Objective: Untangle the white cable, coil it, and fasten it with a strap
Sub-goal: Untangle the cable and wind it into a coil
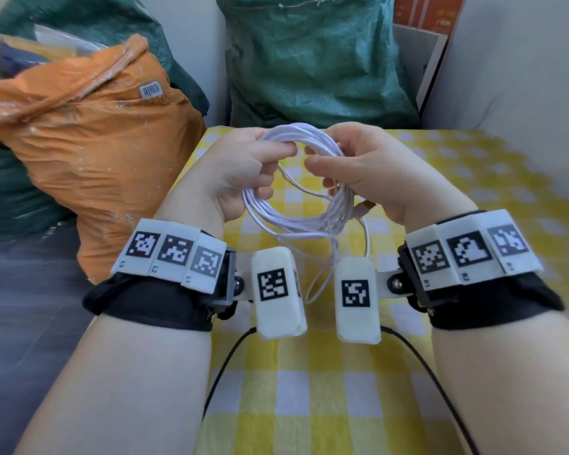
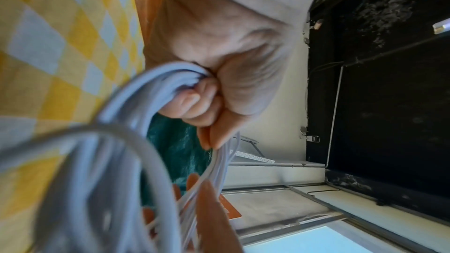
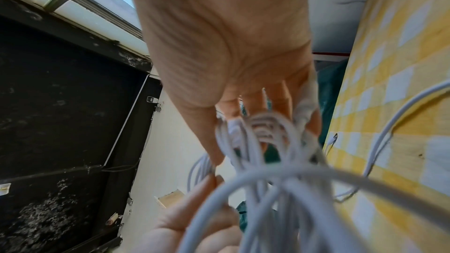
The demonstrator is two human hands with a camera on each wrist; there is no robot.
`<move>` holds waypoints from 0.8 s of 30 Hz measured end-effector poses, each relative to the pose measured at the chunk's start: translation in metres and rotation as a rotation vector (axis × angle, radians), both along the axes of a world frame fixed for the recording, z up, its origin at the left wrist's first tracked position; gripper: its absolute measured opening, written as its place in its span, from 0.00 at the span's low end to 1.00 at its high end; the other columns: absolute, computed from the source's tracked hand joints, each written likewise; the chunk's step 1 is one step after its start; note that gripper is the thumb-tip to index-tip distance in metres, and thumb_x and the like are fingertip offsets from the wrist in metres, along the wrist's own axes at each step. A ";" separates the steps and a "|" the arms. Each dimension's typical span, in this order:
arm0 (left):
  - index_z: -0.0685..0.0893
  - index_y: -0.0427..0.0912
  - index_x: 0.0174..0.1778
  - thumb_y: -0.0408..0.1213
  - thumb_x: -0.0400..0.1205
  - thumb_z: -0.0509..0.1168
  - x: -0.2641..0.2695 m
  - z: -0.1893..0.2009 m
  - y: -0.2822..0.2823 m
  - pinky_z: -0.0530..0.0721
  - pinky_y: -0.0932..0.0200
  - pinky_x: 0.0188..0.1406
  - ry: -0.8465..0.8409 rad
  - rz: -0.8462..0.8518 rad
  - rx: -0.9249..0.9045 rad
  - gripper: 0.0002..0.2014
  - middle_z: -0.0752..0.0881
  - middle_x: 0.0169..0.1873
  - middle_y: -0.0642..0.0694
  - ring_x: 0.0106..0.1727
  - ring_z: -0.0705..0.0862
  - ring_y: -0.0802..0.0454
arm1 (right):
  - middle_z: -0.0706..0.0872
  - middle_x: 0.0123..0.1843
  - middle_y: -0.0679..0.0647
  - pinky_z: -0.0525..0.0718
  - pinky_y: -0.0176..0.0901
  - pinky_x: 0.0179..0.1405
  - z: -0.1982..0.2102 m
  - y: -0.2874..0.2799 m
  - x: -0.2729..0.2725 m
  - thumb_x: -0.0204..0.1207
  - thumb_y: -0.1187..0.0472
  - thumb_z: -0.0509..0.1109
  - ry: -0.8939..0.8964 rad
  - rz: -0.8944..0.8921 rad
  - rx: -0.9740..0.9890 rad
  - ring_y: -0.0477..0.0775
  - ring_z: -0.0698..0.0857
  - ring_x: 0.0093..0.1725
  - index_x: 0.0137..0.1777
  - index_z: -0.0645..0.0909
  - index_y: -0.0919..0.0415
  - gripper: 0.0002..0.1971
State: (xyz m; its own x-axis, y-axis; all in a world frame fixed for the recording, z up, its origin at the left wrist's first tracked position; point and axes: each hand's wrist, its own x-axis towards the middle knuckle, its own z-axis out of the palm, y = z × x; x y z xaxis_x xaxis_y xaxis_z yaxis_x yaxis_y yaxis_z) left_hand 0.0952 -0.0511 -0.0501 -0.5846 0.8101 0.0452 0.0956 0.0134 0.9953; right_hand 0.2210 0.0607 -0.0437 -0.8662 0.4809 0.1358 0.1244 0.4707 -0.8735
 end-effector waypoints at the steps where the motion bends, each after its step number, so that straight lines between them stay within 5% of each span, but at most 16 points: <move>1: 0.76 0.42 0.37 0.29 0.84 0.60 -0.001 0.000 0.002 0.57 0.66 0.15 -0.039 0.074 0.015 0.09 0.61 0.15 0.56 0.14 0.56 0.61 | 0.82 0.39 0.51 0.80 0.42 0.23 -0.001 0.001 -0.001 0.75 0.54 0.74 -0.009 -0.043 -0.049 0.47 0.81 0.28 0.51 0.79 0.51 0.08; 4: 0.71 0.44 0.33 0.29 0.83 0.61 -0.006 -0.001 0.004 0.57 0.67 0.15 -0.169 0.241 0.082 0.13 0.60 0.13 0.55 0.13 0.56 0.59 | 0.82 0.58 0.50 0.87 0.48 0.44 -0.002 0.009 -0.003 0.70 0.38 0.72 -0.103 -0.234 -0.136 0.50 0.85 0.48 0.71 0.72 0.53 0.33; 6: 0.70 0.44 0.33 0.31 0.84 0.60 -0.008 -0.001 0.004 0.58 0.67 0.16 -0.269 0.284 0.140 0.13 0.60 0.12 0.55 0.13 0.56 0.59 | 0.81 0.61 0.49 0.86 0.51 0.53 -0.002 0.012 -0.002 0.69 0.29 0.65 -0.170 -0.313 -0.140 0.53 0.84 0.54 0.76 0.69 0.55 0.41; 10: 0.69 0.44 0.30 0.34 0.85 0.59 -0.011 -0.001 0.006 0.61 0.66 0.17 -0.381 0.287 0.208 0.16 0.59 0.12 0.54 0.13 0.57 0.59 | 0.88 0.50 0.53 0.86 0.48 0.52 -0.002 0.010 -0.004 0.72 0.27 0.57 -0.152 -0.261 -0.174 0.54 0.88 0.47 0.51 0.82 0.57 0.32; 14: 0.68 0.44 0.28 0.35 0.85 0.58 -0.006 -0.002 0.008 0.61 0.65 0.18 -0.380 0.243 0.158 0.17 0.59 0.13 0.54 0.14 0.57 0.58 | 0.91 0.50 0.57 0.81 0.54 0.63 -0.006 0.008 -0.006 0.66 0.26 0.63 -0.113 -0.144 -0.131 0.55 0.89 0.50 0.52 0.86 0.61 0.37; 16: 0.67 0.45 0.28 0.35 0.85 0.58 -0.004 -0.001 0.008 0.62 0.64 0.18 -0.374 0.213 0.128 0.17 0.59 0.14 0.53 0.14 0.57 0.58 | 0.90 0.48 0.57 0.82 0.51 0.57 -0.007 0.007 -0.006 0.66 0.31 0.68 -0.138 -0.083 -0.059 0.55 0.88 0.47 0.52 0.83 0.65 0.35; 18: 0.66 0.45 0.28 0.34 0.84 0.58 -0.003 -0.001 0.008 0.64 0.65 0.19 -0.367 0.168 0.094 0.17 0.59 0.15 0.52 0.15 0.58 0.57 | 0.87 0.41 0.54 0.83 0.49 0.46 -0.008 0.006 -0.006 0.74 0.45 0.71 -0.131 -0.058 -0.038 0.52 0.85 0.39 0.50 0.80 0.64 0.20; 21: 0.70 0.43 0.29 0.33 0.82 0.60 -0.003 -0.001 0.004 0.74 0.63 0.24 -0.320 0.121 0.016 0.14 0.66 0.18 0.49 0.17 0.66 0.55 | 0.80 0.36 0.53 0.88 0.58 0.51 -0.006 0.003 -0.005 0.81 0.61 0.64 -0.098 -0.074 -0.069 0.54 0.84 0.38 0.55 0.78 0.62 0.07; 24: 0.83 0.42 0.45 0.30 0.78 0.67 -0.004 0.001 -0.003 0.82 0.59 0.31 -0.059 0.113 -0.076 0.03 0.80 0.29 0.49 0.26 0.78 0.54 | 0.74 0.34 0.53 0.87 0.52 0.39 -0.003 0.001 -0.004 0.83 0.63 0.59 -0.140 -0.055 0.031 0.53 0.78 0.32 0.49 0.76 0.62 0.05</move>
